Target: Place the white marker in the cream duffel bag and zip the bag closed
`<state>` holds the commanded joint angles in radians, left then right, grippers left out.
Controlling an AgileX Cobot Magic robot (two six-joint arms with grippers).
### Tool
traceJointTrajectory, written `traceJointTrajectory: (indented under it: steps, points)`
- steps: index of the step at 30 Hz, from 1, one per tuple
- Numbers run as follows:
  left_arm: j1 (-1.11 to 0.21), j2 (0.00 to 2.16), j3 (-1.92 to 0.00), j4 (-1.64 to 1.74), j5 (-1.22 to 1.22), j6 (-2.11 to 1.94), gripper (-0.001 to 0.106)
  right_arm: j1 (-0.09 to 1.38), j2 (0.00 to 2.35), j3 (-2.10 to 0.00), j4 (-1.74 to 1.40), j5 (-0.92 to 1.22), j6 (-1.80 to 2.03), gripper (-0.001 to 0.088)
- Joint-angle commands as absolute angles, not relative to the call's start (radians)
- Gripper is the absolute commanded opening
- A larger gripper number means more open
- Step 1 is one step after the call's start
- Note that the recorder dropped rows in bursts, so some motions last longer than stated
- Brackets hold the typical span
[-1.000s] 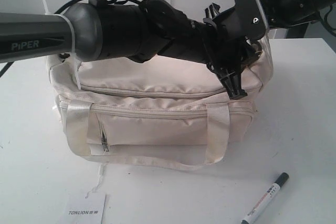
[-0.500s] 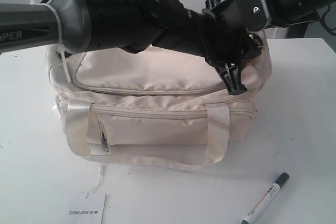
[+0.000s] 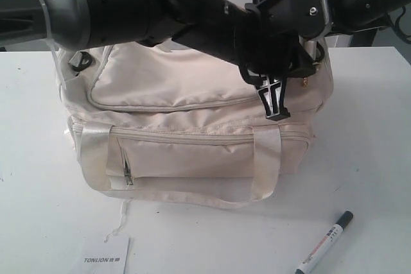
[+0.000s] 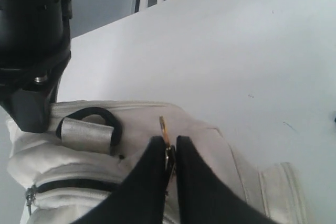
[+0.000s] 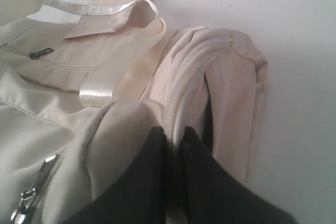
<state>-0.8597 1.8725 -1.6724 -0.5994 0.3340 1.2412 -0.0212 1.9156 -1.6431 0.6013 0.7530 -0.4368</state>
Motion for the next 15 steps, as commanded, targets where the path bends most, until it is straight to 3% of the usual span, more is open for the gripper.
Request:
traceJointTrajectory:
  steps: [12,15]
  points:
    - [-0.86,1.861,-1.672,-0.528,0.382,1.18,0.0,-0.021,1.916,-1.643,0.601,0.762,-0.437,0.0006]
    - [-0.86,1.861,-1.672,-0.528,0.424,1.18,0.0,-0.021,1.916,-1.643,0.603,0.774,-0.437,0.0095]
